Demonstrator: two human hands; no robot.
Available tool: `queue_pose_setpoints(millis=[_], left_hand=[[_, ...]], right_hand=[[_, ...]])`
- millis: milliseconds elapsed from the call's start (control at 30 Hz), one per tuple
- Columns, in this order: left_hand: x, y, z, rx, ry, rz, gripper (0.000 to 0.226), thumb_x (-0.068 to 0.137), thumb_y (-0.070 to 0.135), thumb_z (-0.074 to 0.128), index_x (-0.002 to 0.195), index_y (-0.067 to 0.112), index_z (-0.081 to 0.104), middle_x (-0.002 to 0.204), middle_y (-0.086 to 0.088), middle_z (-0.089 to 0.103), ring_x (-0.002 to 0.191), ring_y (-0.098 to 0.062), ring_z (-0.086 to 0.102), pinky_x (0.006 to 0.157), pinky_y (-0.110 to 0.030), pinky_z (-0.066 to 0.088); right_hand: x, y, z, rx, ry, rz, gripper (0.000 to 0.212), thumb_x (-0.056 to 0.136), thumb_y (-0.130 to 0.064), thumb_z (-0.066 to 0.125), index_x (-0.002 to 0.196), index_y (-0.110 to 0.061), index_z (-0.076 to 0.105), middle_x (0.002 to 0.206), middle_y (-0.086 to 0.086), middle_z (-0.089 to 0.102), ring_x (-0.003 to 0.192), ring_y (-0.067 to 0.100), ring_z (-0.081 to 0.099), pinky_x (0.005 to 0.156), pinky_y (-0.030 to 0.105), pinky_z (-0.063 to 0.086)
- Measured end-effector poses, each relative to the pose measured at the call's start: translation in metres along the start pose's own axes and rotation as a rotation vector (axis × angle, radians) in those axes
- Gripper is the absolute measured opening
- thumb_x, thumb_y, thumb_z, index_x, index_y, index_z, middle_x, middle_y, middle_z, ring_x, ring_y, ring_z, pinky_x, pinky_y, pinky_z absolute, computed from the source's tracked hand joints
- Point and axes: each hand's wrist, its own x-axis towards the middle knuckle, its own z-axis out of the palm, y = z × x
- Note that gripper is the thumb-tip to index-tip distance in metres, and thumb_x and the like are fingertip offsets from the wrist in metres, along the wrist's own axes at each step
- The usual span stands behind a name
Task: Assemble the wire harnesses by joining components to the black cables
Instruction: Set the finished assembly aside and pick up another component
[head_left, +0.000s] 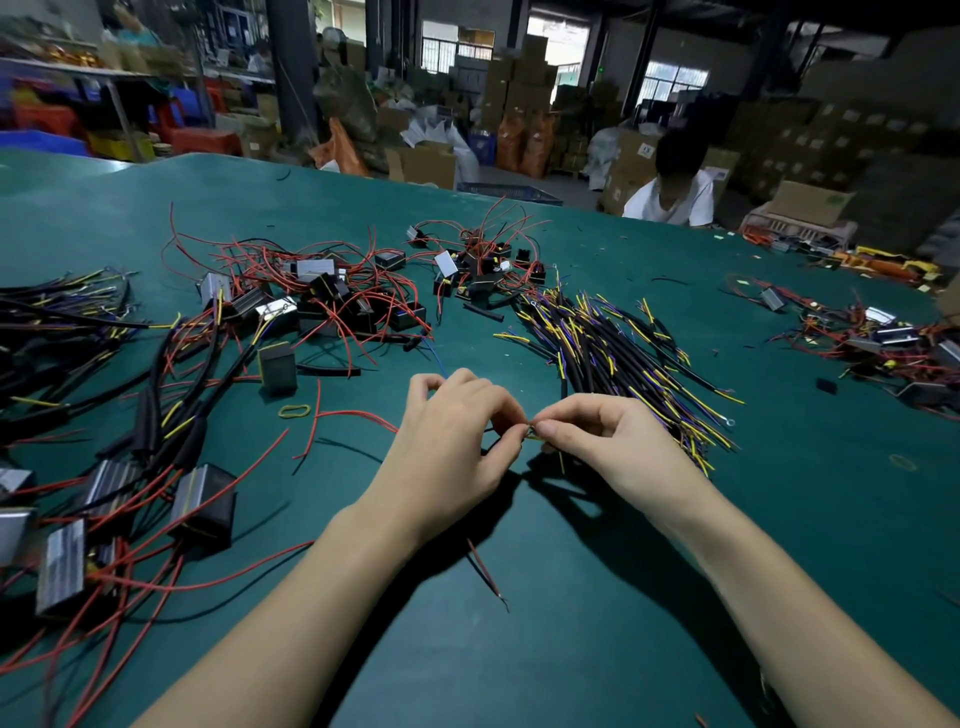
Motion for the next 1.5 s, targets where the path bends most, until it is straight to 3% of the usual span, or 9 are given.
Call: queue_pose_setpoints(millis=[233,367,500,633,767,933,1067,1167,1500], left_hand=[[-0.001,0.002,-0.001,0.069,-0.034,-0.005,0.015,0.087,0.032,0.054,0.084,0.022,0.064,0.080,0.013,0.062,0.087,-0.013,0.053,0.087,-0.036,0.030],[-0.002,0.003,0.000,0.068,-0.032,-0.036,0.016,0.087,0.033,0.053,0.081,0.022,0.063,0.077,0.014,0.060,0.085,-0.013,0.053,0.088,-0.037,0.031],[0.000,0.004,0.003,-0.008,-0.025,-0.128,0.010,0.090,0.027,0.060,0.081,0.025,0.061,0.076,0.019,0.056,0.085,-0.009,0.050,0.092,-0.038,0.031],[0.007,0.000,-0.001,-0.189,-0.124,-0.314,0.018,0.090,0.027,0.060,0.073,0.032,0.058,0.070,0.023,0.058,0.076,-0.002,0.049,0.098,-0.041,0.036],[0.010,-0.007,-0.007,-0.398,-0.269,-0.440,0.016,0.090,0.030,0.062,0.075,0.026,0.066,0.070,0.014,0.064,0.067,-0.004,0.053,0.098,-0.043,0.042],[0.006,-0.010,-0.005,-0.473,-0.153,-0.418,0.011,0.088,0.024,0.065,0.079,0.021,0.070,0.073,0.011,0.067,0.053,0.009,0.050,0.066,-0.021,0.039],[0.005,-0.009,-0.007,-0.418,-0.132,-0.391,0.008,0.088,0.022,0.064,0.087,0.025,0.071,0.084,0.013,0.071,0.079,0.004,0.062,0.087,-0.031,0.047],[0.005,-0.008,-0.010,-0.271,-0.145,-0.334,0.011,0.089,0.025,0.062,0.085,0.033,0.068,0.083,0.019,0.069,0.094,-0.003,0.061,0.104,-0.041,0.036],[0.005,-0.012,-0.016,-0.154,-0.116,-0.158,0.006,0.085,0.039,0.066,0.085,0.038,0.059,0.075,0.017,0.062,0.089,-0.003,0.051,0.098,-0.036,0.025]], right_hand=[[-0.002,-0.003,0.008,-0.371,0.115,-0.157,0.012,0.085,-0.013,0.069,0.076,-0.021,0.067,0.071,-0.009,0.065,0.059,-0.005,0.054,0.061,0.010,0.039],[-0.006,-0.001,0.016,-0.755,0.137,-0.311,0.005,0.091,-0.017,0.060,0.087,-0.015,0.061,0.089,-0.004,0.059,0.079,0.017,0.058,0.067,0.030,0.042],[-0.007,-0.004,0.022,-1.156,0.219,-0.528,0.023,0.065,0.004,0.078,0.076,-0.008,0.061,0.076,0.006,0.060,0.057,0.026,0.055,0.051,0.027,0.038],[-0.003,-0.001,0.024,-1.294,0.228,-0.635,0.020,0.066,0.003,0.073,0.077,-0.008,0.061,0.075,0.007,0.057,0.065,0.027,0.056,0.054,0.033,0.045],[-0.002,0.002,0.016,-0.915,0.154,-0.574,0.004,0.085,-0.002,0.063,0.085,-0.006,0.063,0.084,0.004,0.062,0.075,0.023,0.059,0.068,0.034,0.042],[-0.001,0.009,0.005,-0.495,0.147,-0.288,0.015,0.089,-0.015,0.065,0.104,-0.014,0.065,0.091,-0.007,0.067,0.079,0.003,0.059,0.071,0.006,0.039],[-0.001,0.010,0.007,-0.456,0.174,-0.230,0.006,0.087,-0.013,0.067,0.085,-0.014,0.072,0.074,-0.009,0.067,0.067,0.001,0.058,0.063,0.009,0.040],[-0.002,0.008,0.007,-0.386,0.201,-0.235,0.009,0.086,-0.010,0.067,0.080,-0.015,0.071,0.066,-0.011,0.063,0.058,0.000,0.053,0.056,0.009,0.037],[-0.002,0.003,0.005,-0.422,0.200,-0.359,0.007,0.084,-0.010,0.070,0.081,-0.016,0.067,0.069,-0.005,0.062,0.063,0.012,0.055,0.059,0.023,0.043]])
